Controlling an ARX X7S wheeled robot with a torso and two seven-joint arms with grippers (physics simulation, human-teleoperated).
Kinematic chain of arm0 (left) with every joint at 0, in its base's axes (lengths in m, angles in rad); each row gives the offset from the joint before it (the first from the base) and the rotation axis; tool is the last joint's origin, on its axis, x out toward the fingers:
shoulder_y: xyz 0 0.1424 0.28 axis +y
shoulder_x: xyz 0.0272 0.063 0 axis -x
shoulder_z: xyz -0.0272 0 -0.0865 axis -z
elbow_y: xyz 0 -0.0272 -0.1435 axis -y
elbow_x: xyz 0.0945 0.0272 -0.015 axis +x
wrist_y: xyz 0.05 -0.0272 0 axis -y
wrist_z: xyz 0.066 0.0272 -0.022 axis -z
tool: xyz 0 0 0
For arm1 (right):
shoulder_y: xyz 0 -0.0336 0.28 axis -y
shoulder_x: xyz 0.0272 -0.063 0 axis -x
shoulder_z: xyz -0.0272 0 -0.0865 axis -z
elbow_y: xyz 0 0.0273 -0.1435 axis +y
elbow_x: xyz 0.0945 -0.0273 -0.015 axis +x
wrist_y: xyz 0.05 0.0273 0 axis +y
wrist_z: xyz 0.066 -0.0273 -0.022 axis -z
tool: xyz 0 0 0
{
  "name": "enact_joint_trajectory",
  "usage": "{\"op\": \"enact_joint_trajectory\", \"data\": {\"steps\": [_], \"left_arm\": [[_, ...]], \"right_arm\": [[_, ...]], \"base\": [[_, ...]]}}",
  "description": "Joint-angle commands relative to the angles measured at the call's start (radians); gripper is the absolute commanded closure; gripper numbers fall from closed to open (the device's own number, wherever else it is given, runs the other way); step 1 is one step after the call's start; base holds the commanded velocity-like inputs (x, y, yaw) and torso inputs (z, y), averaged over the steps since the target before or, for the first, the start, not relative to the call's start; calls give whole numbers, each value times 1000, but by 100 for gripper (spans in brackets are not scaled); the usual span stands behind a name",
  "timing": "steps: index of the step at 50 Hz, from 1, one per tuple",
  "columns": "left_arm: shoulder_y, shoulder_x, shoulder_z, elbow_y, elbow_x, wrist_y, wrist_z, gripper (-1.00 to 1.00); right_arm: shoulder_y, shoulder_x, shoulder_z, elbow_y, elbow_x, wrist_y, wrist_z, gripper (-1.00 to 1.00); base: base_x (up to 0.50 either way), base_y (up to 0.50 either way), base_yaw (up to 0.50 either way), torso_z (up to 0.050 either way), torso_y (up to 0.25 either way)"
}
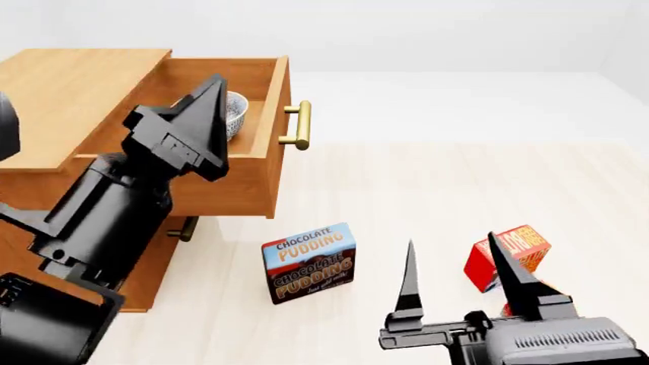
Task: Put the bowl in the top drawer of the cabinet.
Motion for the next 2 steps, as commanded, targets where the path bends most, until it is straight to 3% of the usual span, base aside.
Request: {"op": "enact_joint_trajectory", "data": {"steps": [1, 2], "left_arm": [[249, -44, -47, 157, 209, 78, 84, -100], [269, -44, -50, 165, 233, 84, 86, -100]], "right_arm": [[-2, -13, -50, -108, -121, 29, 49, -100], [-2, -14, -56, -113, -135, 26, 52, -100]], "base": [[0, 0, 0, 0, 0], [0, 0, 0, 0, 0]]}}
